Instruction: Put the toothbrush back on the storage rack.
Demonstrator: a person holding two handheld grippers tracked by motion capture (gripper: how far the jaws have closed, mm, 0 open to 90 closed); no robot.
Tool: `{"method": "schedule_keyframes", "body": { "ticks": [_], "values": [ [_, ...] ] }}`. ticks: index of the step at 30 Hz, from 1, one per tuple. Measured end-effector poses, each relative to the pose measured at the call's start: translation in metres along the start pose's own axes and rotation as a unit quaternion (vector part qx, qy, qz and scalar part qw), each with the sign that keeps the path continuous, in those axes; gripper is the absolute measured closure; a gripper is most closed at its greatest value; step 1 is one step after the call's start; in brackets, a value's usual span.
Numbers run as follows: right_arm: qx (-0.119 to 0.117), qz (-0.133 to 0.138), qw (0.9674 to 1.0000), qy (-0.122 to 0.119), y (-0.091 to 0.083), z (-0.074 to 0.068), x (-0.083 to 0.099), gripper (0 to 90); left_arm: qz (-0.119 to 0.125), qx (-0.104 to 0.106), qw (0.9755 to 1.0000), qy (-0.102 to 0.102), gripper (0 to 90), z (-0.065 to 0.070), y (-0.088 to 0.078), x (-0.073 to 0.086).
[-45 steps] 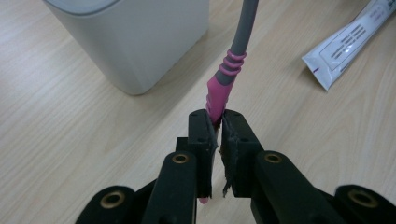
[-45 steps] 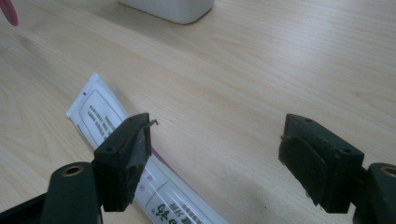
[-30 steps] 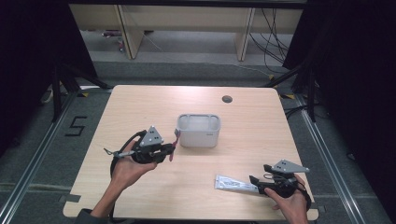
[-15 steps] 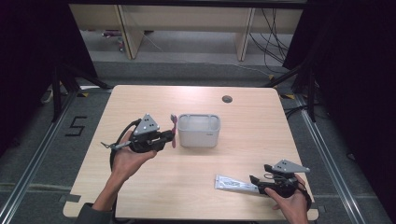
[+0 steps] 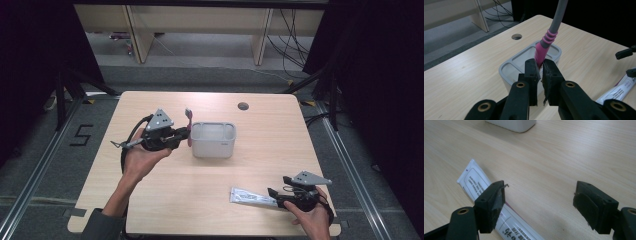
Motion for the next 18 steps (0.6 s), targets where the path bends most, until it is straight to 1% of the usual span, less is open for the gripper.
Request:
{"method": "schedule_keyframes", "body": {
  "ticks": [1, 3, 6, 10, 17, 18],
  "values": [
    [0.0, 0.0, 1.0, 0.001, 0.0, 0.0, 0.0, 25.8, 0.0, 0.001, 1.0, 0.001, 81.8, -0.001, 0.001, -0.001],
    [-0.001, 0.0, 1.0, 0.001, 0.0, 0.0, 0.0, 25.9, 0.0, -0.003, 1.0, -0.002, 81.8, -0.003, 0.002, -0.005],
    [0.005, 0.002, 1.0, -0.003, -0.001, 0.001, 0.0, 25.9, 0.003, -0.004, 1.0, -0.007, 81.8, -0.007, 0.005, -0.009],
    [0.004, 0.003, 1.0, -0.003, 0.0, 0.001, 0.0, 25.9, 0.003, -0.005, 0.9999, -0.013, 81.8, -0.01, 0.008, -0.012],
    [0.005, 0.003, 1.0, -0.004, -0.001, 0.001, 0.0, 25.9, -0.005, -0.011, 0.9996, -0.026, 81.8, -0.019, 0.019, -0.013],
    [0.004, 0.002, 1.0, -0.003, -0.001, 0.001, 0.0, 25.9, -0.006, -0.011, 0.9994, -0.031, 81.8, -0.021, 0.021, -0.013]
  ]
}}
Point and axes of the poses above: each handheld gripper's, and its own axes: y roughly forward along the jaws, x roughly out of its underside, z roughly to its right, the point moved 1 cm from there along y, roughly forward along the jaws, and after that the axes turned 14 degrees about y, right-handed, at the moved point
